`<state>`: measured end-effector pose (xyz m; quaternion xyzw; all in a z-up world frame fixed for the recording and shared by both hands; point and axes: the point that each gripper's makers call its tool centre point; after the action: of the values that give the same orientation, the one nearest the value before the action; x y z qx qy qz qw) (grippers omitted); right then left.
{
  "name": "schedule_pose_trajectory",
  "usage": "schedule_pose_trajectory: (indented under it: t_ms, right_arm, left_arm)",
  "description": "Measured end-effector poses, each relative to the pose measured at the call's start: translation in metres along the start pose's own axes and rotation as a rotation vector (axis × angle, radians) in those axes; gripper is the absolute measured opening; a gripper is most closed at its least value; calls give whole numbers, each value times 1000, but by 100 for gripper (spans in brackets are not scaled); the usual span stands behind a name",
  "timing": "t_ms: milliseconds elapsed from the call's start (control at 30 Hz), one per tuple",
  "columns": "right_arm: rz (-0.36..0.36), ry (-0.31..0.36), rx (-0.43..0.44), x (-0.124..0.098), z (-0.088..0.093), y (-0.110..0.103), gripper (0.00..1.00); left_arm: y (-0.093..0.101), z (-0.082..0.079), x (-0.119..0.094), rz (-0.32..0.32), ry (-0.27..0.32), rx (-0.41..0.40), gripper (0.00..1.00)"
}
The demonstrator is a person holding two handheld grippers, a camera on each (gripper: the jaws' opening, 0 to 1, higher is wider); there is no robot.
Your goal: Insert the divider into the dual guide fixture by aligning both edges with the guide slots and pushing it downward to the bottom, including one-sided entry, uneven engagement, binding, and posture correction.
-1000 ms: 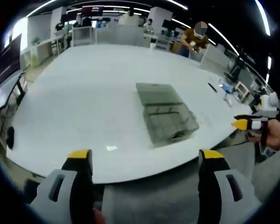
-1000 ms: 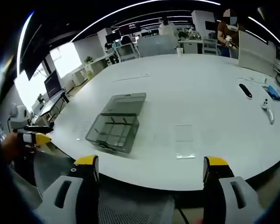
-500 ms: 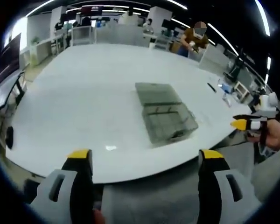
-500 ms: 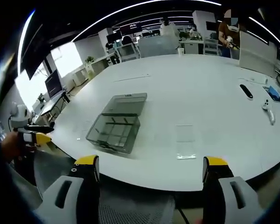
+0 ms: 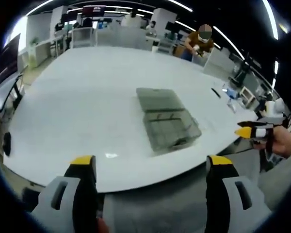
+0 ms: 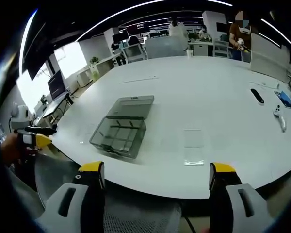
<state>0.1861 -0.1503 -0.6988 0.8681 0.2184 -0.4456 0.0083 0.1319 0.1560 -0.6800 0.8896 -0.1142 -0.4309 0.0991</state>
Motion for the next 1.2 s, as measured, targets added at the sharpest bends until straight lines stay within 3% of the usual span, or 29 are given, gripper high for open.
schedule_pose_trajectory:
  t_ms: [833, 1200]
  right_arm:
    - [15, 5, 24, 2, -5, 1, 80]
    - [13, -1, 4, 3, -5, -3, 78]
  left_arm:
    - [19, -9, 0, 128, 2, 84, 90]
    - [15, -7, -4, 175, 1, 131, 90]
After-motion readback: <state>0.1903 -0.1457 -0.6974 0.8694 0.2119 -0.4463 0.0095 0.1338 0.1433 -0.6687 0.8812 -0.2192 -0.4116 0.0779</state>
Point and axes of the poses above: the point that each gripper's makers call its tool centre point, and the gripper's own axes: x roughly forward along the fingers, y roughly to its right, z roughly out of its underside, and after that the axes turned 7 degrees about -y, right-handed
